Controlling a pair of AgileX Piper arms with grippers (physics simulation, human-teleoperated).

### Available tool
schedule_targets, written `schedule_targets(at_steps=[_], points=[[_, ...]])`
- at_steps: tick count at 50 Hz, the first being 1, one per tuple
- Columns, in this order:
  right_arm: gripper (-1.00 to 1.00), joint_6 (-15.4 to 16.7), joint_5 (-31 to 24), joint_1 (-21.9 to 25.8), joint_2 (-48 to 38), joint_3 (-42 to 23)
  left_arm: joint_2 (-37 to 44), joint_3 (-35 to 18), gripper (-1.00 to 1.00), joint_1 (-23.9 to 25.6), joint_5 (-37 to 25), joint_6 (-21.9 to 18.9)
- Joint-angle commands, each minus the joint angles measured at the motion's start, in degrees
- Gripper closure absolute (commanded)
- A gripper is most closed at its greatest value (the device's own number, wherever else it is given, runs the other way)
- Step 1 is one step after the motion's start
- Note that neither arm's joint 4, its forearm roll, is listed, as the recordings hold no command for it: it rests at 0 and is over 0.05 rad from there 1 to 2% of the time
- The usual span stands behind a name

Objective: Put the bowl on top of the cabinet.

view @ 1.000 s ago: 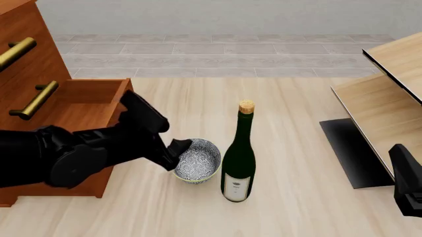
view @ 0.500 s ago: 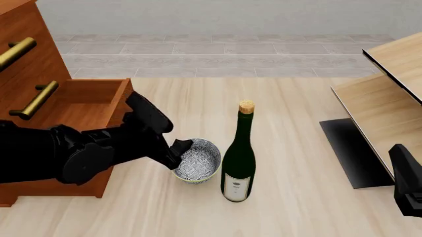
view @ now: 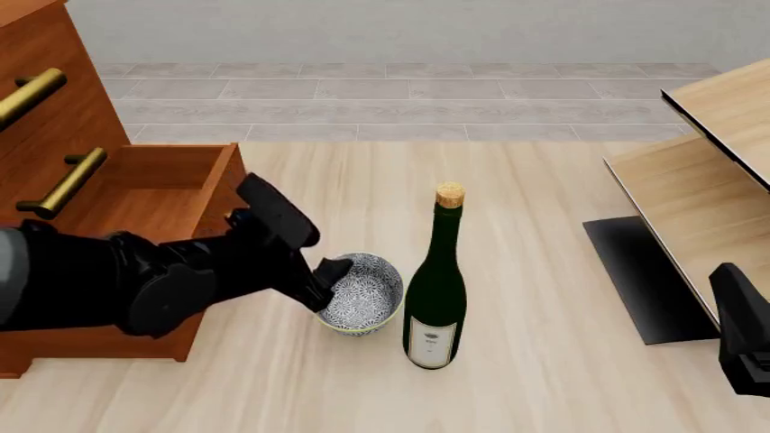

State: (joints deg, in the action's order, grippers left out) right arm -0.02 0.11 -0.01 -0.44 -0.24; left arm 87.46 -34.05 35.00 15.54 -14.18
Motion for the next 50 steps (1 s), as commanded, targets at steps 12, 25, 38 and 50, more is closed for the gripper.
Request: schedule_targets(at_steps=[12, 25, 38, 50], points=[[-1.00, 0.0, 0.0, 0.0, 0.0, 0.0, 2.9, -0.1, -1.00, -0.7, 1.9, -0.7], [-1.00, 0.0, 0.0, 0.0, 0.0, 0.0, 4.4, -0.5, -1.00, -0.9, 2.4, -1.0], [-1.00, 0.0, 0.0, 0.0, 0.0, 0.0, 6.2, -0.8, -1.00, -1.5, 3.3, -1.6], [-1.00, 0.0, 0.0, 0.0, 0.0, 0.0, 7.8, -0.9, -1.00, -1.7, 4.3, -2.0]])
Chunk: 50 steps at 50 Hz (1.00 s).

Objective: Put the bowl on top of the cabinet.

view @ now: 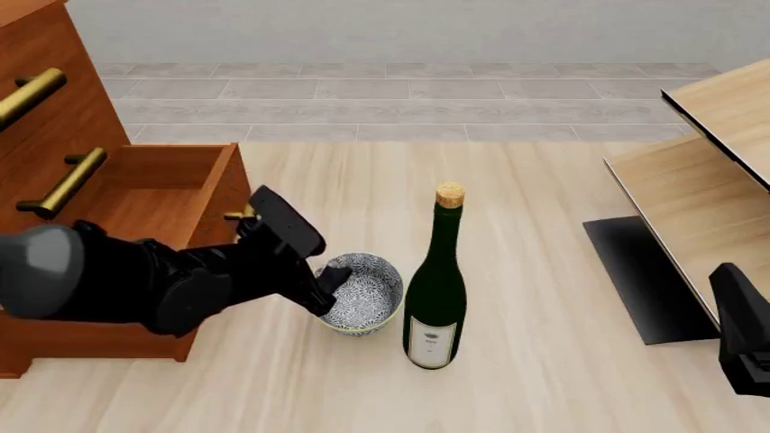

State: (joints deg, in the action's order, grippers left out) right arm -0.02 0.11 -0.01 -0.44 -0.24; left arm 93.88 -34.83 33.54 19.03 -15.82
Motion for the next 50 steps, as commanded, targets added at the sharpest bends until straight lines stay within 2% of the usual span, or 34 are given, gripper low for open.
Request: schedule_targets(at_steps=[1, 50], points=[[-1.00, 0.0, 0.0, 0.0, 0.0, 0.0, 1.4, -0.1, -1.00, -0.2, 0.8, -0.4], [-1.00, 0.0, 0.0, 0.0, 0.0, 0.0, 8.2, -1.4, -1.00, -1.2, 3.9, -2.1]])
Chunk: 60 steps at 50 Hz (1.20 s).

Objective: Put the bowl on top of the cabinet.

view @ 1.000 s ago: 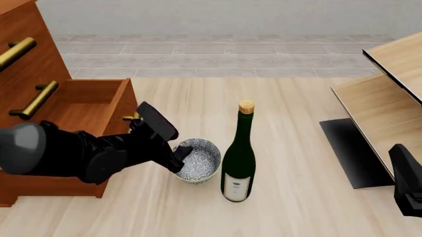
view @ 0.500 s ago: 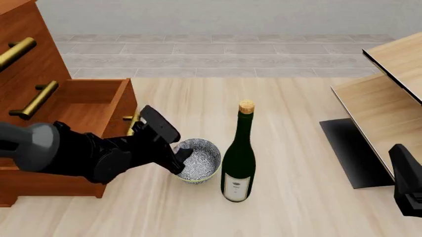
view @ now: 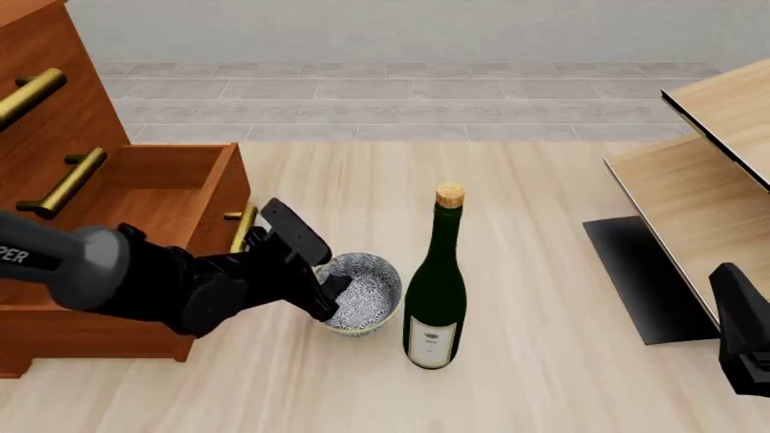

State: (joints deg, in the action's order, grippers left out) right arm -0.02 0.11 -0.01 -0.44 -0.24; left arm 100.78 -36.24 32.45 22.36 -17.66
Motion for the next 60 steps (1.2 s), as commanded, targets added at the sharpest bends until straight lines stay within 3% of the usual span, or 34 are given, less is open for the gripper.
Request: schedule_targets(at_steps=[1, 21, 23, 24, 60], points=[[-1.00, 0.0, 0.0, 0.0, 0.0, 0.0, 1.3, 0.0, -1.00, 0.0, 0.6, -0.3], [-1.00, 0.0, 0.0, 0.0, 0.0, 0.0, 3.1, 0.0, -1.00, 0.4, 1.6, -1.1], [-1.00, 0.0, 0.0, 0.0, 0.0, 0.0, 1.2, 2.0, -1.00, 2.2, 3.3, -1.4], [-1.00, 0.0, 0.0, 0.0, 0.0, 0.0, 1.4, 1.6, 1.00, 1.9, 2.2, -1.2], [-1.00, 0.0, 0.0, 0.0, 0.0, 0.0, -15.4, -0.2, 1.00, -1.9, -4.7, 0.1]])
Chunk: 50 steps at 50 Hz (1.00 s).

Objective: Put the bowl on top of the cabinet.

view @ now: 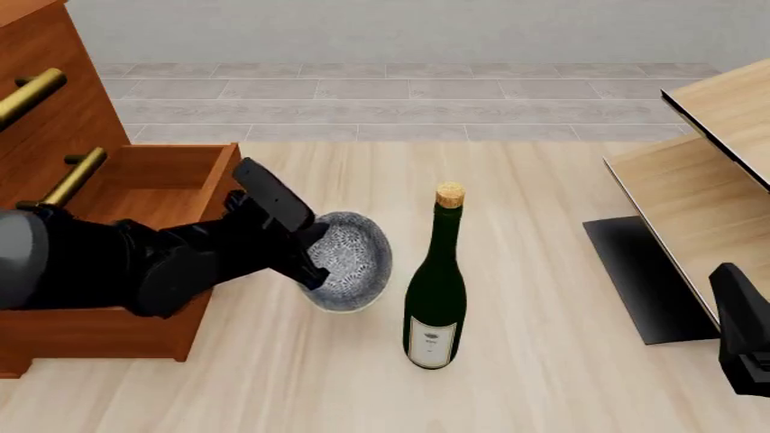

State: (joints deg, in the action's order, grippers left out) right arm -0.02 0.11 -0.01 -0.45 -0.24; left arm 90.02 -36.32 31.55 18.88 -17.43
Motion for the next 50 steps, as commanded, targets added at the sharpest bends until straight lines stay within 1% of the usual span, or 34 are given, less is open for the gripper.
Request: schedule_targets(at_steps=[1, 9, 10, 13, 14, 16, 17, 19, 20, 23, 25, 26, 30, 32, 34, 36, 37, 39, 40, 41, 43, 44, 46, 47, 48, 49, 50], points=[[-1.00, 0.0, 0.0, 0.0, 0.0, 0.0, -5.3, -0.1, 1.00, -1.0, -1.6, 0.4], [-1.00, 0.0, 0.0, 0.0, 0.0, 0.0, -10.7, -0.2, 1.00, -2.6, -3.9, 2.0], [-1.00, 0.0, 0.0, 0.0, 0.0, 0.0, -11.9, -0.6, 1.00, -3.2, -4.8, 2.9], [-1.00, 0.0, 0.0, 0.0, 0.0, 0.0, -14.7, -0.8, 1.00, -3.8, -6.4, 3.7], [-1.00, 0.0, 0.0, 0.0, 0.0, 0.0, -16.0, -1.4, 1.00, -4.2, -7.8, 5.2], [-1.00, 0.0, 0.0, 0.0, 0.0, 0.0, -18.6, -1.0, 1.00, -5.1, -7.9, 3.4], [-1.00, 0.0, 0.0, 0.0, 0.0, 0.0, -19.0, -1.7, 1.00, -5.7, -8.9, 5.0], [-1.00, 0.0, 0.0, 0.0, 0.0, 0.0, -20.1, -1.9, 1.00, -6.1, -9.6, 5.4], [-1.00, 0.0, 0.0, 0.0, 0.0, 0.0, -22.1, -2.3, 1.00, -6.6, -10.8, 6.0], [-1.00, 0.0, 0.0, 0.0, 0.0, 0.0, -24.9, -3.1, 1.00, -8.2, -12.6, 7.6], [-1.00, 0.0, 0.0, 0.0, 0.0, 0.0, -27.0, -3.6, 1.00, -7.6, -14.4, 8.3], [-1.00, 0.0, 0.0, 0.0, 0.0, 0.0, -28.1, -3.8, 1.00, -9.2, -14.1, 8.4], [-1.00, 0.0, 0.0, 0.0, 0.0, 0.0, -30.0, -5.8, 1.00, -9.6, -16.9, 9.8], [-1.00, 0.0, 0.0, 0.0, 0.0, 0.0, -30.9, -7.1, 1.00, -9.9, -18.7, 11.9], [-1.00, 0.0, 0.0, 0.0, 0.0, 0.0, -31.4, -7.4, 1.00, -10.0, -19.2, 11.1], [-1.00, 0.0, 0.0, 0.0, 0.0, 0.0, -32.2, -8.7, 1.00, -11.0, -20.8, 13.8], [-1.00, 0.0, 0.0, 0.0, 0.0, 0.0, -33.2, -8.9, 1.00, -11.1, -21.1, 12.7], [-1.00, 0.0, 0.0, 0.0, 0.0, 0.0, -35.1, -9.1, 1.00, -12.8, -20.7, 11.3], [-1.00, 0.0, 0.0, 0.0, 0.0, 0.0, -35.1, -10.0, 1.00, -13.4, -21.7, 13.3], [-1.00, 0.0, 0.0, 0.0, 0.0, 0.0, -34.9, -10.6, 1.00, -13.6, -22.5, 14.1], [-1.00, 0.0, 0.0, 0.0, 0.0, 0.0, -35.6, -11.1, 1.00, -13.6, -23.0, 13.6], [-1.00, 0.0, 0.0, 0.0, 0.0, 0.0, -36.2, -12.0, 1.00, -14.8, -23.9, 15.5], [-1.00, 0.0, 0.0, 0.0, 0.0, 0.0, -36.9, -12.2, 1.00, -15.4, -24.1, 15.1], [-1.00, 0.0, 0.0, 0.0, 0.0, 0.0, -37.0, -12.8, 1.00, -15.7, -24.9, 16.8], [-1.00, 0.0, 0.0, 0.0, 0.0, 0.0, -36.8, -13.3, 1.00, -15.8, -25.6, 17.8], [-1.00, 0.0, 0.0, 0.0, 0.0, 0.0, -37.3, -13.6, 1.00, -16.2, -25.8, 17.3], [-1.00, 0.0, 0.0, 0.0, 0.0, 0.0, -37.9, -14.2, 1.00, -17.0, -26.1, 18.1]])
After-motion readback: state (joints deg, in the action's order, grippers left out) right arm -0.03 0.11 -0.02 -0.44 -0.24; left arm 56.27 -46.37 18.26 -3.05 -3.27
